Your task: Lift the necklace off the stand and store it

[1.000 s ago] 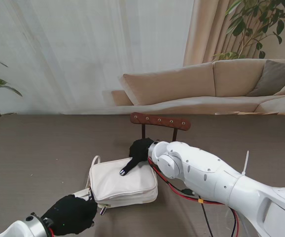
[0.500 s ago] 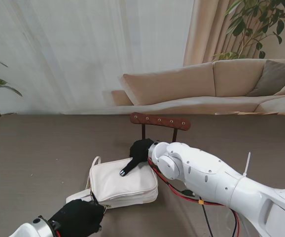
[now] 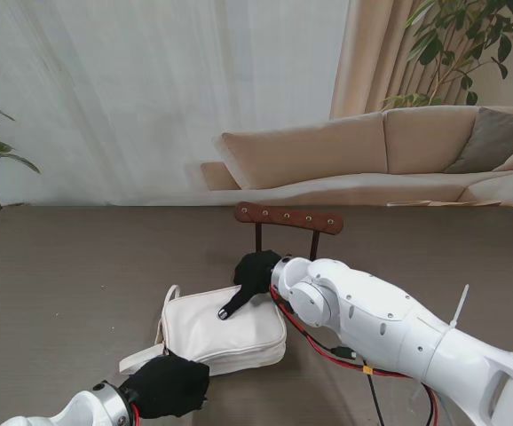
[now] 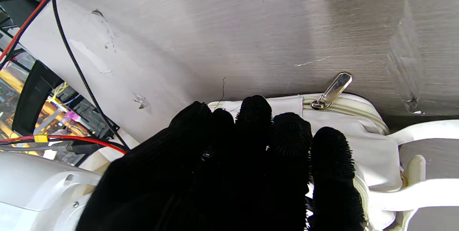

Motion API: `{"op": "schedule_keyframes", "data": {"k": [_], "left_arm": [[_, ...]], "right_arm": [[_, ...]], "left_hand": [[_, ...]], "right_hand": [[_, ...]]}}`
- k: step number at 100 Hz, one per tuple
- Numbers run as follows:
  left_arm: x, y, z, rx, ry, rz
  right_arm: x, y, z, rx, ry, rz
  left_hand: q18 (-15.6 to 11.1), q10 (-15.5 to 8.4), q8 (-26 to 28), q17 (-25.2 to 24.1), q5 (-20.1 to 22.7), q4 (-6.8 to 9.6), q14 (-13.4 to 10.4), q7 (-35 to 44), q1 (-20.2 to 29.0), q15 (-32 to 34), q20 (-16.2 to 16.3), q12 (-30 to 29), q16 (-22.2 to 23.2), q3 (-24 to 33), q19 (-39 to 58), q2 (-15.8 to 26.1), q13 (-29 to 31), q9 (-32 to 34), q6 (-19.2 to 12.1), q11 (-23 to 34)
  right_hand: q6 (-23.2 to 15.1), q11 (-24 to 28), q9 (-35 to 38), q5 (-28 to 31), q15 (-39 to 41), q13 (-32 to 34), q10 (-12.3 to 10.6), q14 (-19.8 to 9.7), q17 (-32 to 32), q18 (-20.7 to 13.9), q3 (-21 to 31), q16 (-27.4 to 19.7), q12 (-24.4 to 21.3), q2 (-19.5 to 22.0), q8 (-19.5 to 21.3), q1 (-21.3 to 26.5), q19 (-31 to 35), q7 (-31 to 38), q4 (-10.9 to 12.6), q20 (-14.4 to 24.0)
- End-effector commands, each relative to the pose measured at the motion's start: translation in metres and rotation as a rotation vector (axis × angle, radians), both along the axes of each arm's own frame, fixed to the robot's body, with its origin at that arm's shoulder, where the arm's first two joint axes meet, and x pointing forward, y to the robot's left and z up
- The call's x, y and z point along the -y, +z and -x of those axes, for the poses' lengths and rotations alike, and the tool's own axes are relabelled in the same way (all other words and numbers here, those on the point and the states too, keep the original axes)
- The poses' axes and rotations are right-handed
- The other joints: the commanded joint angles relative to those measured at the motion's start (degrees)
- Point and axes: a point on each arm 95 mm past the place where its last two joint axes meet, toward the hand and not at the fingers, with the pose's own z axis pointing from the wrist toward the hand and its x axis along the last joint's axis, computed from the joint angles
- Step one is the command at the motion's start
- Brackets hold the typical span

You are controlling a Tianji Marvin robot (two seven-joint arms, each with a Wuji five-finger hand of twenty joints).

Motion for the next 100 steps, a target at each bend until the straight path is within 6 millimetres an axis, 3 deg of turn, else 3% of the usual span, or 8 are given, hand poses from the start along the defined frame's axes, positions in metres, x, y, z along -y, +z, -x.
{"op": "schedule_keyframes", "data": {"k": [1,15,21,34,62,75,84,100], "left_arm": [[0.001,-0.005,0.000,-0.028,-0.012,-0.013],[-0.001,-0.011,-0.006,-0.024,0.007,-0.027],[-0.003,-0.013,-0.009,-0.013,0.020,-0.034],[-0.009,-0.013,-0.014,0.017,0.034,-0.080],[-0.021,-0.010,-0.029,0.078,0.104,-0.077],[-0.026,-0.007,-0.037,0.088,0.130,-0.062],[-0.030,-0.005,-0.042,0.101,0.133,-0.076],[-0.036,-0.006,-0.050,0.134,0.152,-0.082]], "right_arm": [[0.011,-0.015,0.007,-0.043,-0.005,0.040],[0.016,-0.010,0.010,-0.058,0.008,0.023],[0.019,-0.008,0.011,-0.063,0.019,0.024],[0.025,-0.004,0.015,-0.084,0.035,0.022],[0.030,-0.004,0.024,-0.133,0.039,0.001],[0.032,-0.002,0.028,-0.154,0.046,-0.008],[0.034,-0.002,0.028,-0.157,0.046,-0.009],[0.040,-0.006,0.031,-0.191,0.018,-0.028]], "left_hand": [[-0.33,-2.03,0.37,0.02,2.29,1.43,-0.26,3.75,2.13,0.93,0.10,0.09,0.73,-0.83,1.10,1.40,0.02,-0.71,-6.15,-0.26],[-0.35,-2.02,0.40,0.00,2.31,1.43,-0.25,3.73,2.11,0.91,0.09,0.04,0.72,-0.74,1.08,1.31,0.02,-0.68,-6.18,-0.26],[-0.30,-0.65,0.38,-0.12,2.39,1.43,0.02,3.68,2.14,0.82,0.07,-0.18,0.69,-0.65,1.01,1.19,-0.01,-0.87,-5.99,-0.48],[-0.37,-2.04,0.46,-0.04,2.38,1.36,-0.22,3.76,1.95,0.73,0.08,0.00,0.62,-0.60,1.06,1.19,0.06,-0.67,-6.25,-0.26],[-0.37,-2.01,0.38,-0.06,2.51,1.31,-0.06,3.70,1.79,0.66,0.06,-0.02,0.59,-0.30,1.06,1.08,0.06,-0.69,-6.23,-0.42],[-0.19,-0.52,0.27,-0.29,2.60,1.28,0.55,3.56,1.79,0.00,-0.09,-0.60,0.27,-0.01,0.75,0.95,-0.02,-0.92,-6.02,-0.91],[-0.05,-1.92,0.35,-0.23,2.63,1.22,0.29,3.59,1.63,-0.21,-0.12,-0.59,0.13,0.03,0.70,0.95,0.12,-0.68,-6.15,-0.75],[-0.04,-1.97,0.42,-0.23,2.68,1.18,0.33,3.61,1.54,-0.39,-0.14,-0.59,0.02,0.24,0.69,0.84,0.13,-0.62,-6.22,-0.75]], "right_hand": [[-2.10,2.61,2.11,-0.89,-0.42,1.36,1.85,-2.95,2.72,0.96,16.31,-0.78,-0.52,2.84,-3.85,34.09,2.56,1.60,6.40,1.20],[-1.57,0.18,-3.89,-6.04,-8.57,1.14,2.32,-0.67,-1.25,1.62,15.06,-4.72,-2.95,3.69,-7.76,28.58,0.40,-1.36,6.47,0.13],[-1.21,-1.79,-6.44,-8.14,-14.72,1.19,2.44,0.24,-3.33,1.91,15.26,-7.39,-4.95,4.17,-8.44,26.75,-1.33,-3.09,6.69,-0.61],[-2.11,-2.84,-9.06,-8.88,-20.98,1.09,2.56,1.49,-5.74,2.68,15.39,-9.17,-7.52,4.55,-8.06,24.92,-2.37,-3.83,6.54,-1.08],[-2.61,-2.69,-10.59,-8.52,-23.77,0.98,2.67,1.60,-6.95,2.74,15.45,-9.51,-8.41,5.14,-7.55,24.69,-2.77,-3.76,6.51,-1.26],[-2.44,-2.37,-10.27,-7.67,-23.71,1.05,2.60,1.73,-6.94,2.74,15.23,-9.14,-8.67,5.24,-7.49,25.08,-2.71,-3.48,6.51,-1.33],[-2.41,-2.34,-10.23,-7.63,-23.70,1.09,2.51,1.65,-6.85,2.57,15.16,-9.02,-8.79,5.32,-7.50,25.14,-2.66,-3.48,6.53,-1.36],[-1.92,-2.20,-9.94,-7.14,-23.60,1.06,2.70,1.99,-6.95,2.79,15.03,-8.83,-8.95,5.81,-7.35,25.29,-2.56,-3.27,6.63,-1.39]]}}
